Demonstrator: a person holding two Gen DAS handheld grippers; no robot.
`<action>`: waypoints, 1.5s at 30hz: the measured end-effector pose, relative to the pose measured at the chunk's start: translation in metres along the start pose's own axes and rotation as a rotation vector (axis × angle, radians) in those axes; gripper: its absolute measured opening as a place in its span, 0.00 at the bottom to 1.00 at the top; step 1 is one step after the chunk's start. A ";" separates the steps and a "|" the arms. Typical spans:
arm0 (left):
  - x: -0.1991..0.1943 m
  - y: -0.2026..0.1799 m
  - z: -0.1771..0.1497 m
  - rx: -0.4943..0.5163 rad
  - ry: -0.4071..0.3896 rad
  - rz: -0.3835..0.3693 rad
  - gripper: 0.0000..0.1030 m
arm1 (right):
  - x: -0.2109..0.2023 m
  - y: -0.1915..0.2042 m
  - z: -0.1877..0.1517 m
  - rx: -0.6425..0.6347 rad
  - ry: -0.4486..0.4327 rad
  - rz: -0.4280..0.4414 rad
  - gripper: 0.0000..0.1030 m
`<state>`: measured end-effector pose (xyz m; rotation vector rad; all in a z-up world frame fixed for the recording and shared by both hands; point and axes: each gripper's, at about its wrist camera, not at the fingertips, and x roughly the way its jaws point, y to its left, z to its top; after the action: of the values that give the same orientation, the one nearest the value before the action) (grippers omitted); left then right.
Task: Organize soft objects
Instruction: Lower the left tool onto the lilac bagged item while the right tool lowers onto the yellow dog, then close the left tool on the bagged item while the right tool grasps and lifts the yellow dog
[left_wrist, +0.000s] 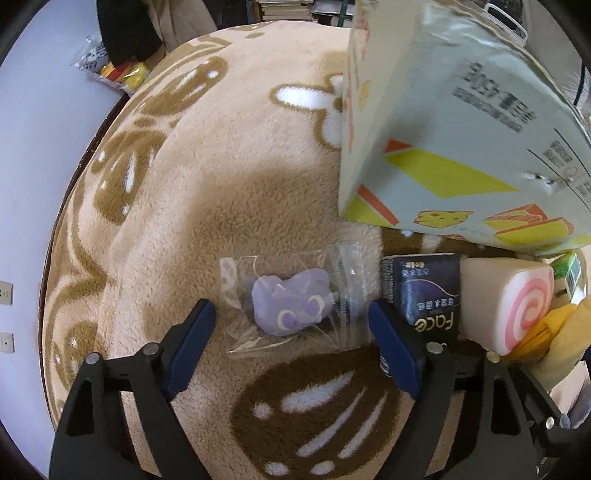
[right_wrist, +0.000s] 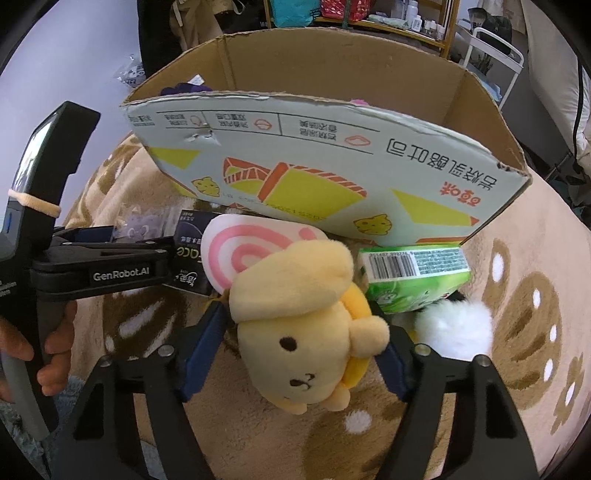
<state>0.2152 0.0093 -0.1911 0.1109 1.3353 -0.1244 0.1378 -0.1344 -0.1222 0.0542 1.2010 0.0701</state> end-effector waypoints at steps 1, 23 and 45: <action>-0.001 -0.002 -0.001 0.003 -0.001 -0.009 0.75 | -0.001 0.000 0.000 -0.003 -0.005 0.001 0.74; -0.014 0.003 0.002 -0.037 -0.010 -0.057 0.61 | -0.016 -0.005 0.005 -0.001 -0.080 0.020 0.58; -0.054 -0.024 -0.016 0.065 -0.147 -0.097 0.23 | -0.026 -0.008 -0.002 0.008 -0.097 0.016 0.58</action>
<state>0.1835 -0.0106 -0.1423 0.0903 1.1905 -0.2540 0.1270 -0.1445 -0.0988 0.0730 1.1036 0.0759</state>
